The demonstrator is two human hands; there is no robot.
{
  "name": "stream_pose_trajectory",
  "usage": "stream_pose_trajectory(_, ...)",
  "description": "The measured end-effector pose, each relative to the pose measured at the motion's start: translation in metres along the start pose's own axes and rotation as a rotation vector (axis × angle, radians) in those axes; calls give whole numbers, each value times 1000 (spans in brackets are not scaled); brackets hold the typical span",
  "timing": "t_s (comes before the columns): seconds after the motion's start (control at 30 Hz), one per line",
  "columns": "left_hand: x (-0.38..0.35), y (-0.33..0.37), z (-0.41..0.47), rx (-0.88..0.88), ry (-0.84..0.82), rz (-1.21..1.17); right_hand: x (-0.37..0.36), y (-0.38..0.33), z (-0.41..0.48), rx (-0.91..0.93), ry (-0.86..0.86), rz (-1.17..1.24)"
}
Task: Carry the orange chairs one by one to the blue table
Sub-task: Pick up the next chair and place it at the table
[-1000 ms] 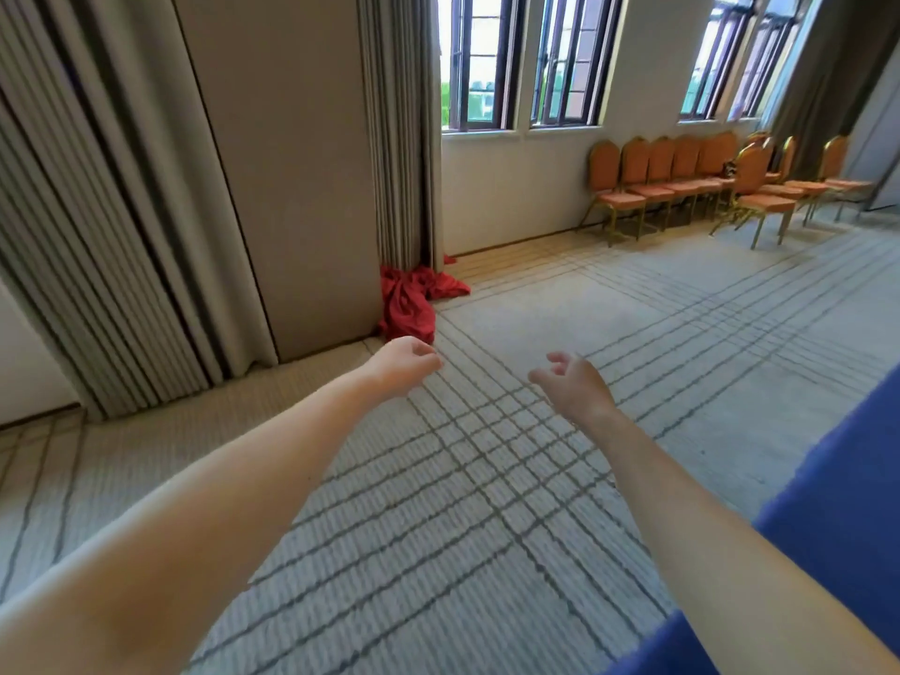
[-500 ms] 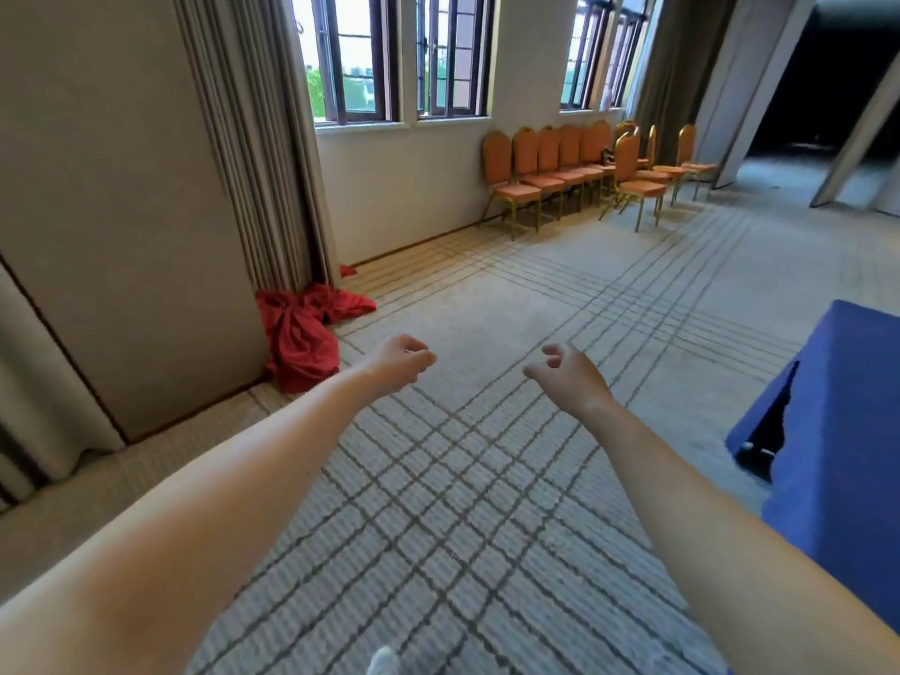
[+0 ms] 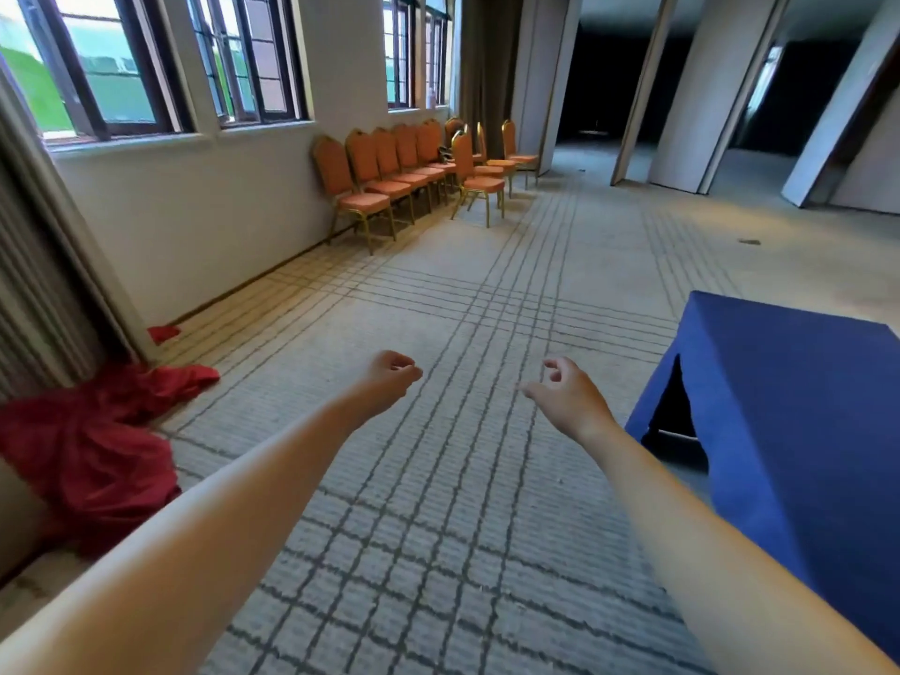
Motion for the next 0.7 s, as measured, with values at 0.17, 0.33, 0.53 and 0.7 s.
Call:
stream_pose_trajectory(0.17, -23, -11, 135, -43, -18, -21, 7, -29, 124, -27, 44, 9)
stream_pose_trajectory(0.33, -40, -16, 278, -11, 19, -53, 25, -71, 256, -42, 44, 20)
stream_pose_trajectory(0.53, -46, -19, 432, -25, 44, -83, 54, -128, 403, 0, 94, -18)
stream_pose_trajectory(0.7, -44, -38, 552, -26, 47, -92, 56, -168, 514, -3, 78, -28)
Point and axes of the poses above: each hand's wrist, its own z-axis towards the middle knuckle, its own x-axis out of the back of the hand, y = z × x, the point moved 2 cm from there along z, towards the middle knuckle, and after that the axes turned 15 degrees about -x, right-handed, at the moved point
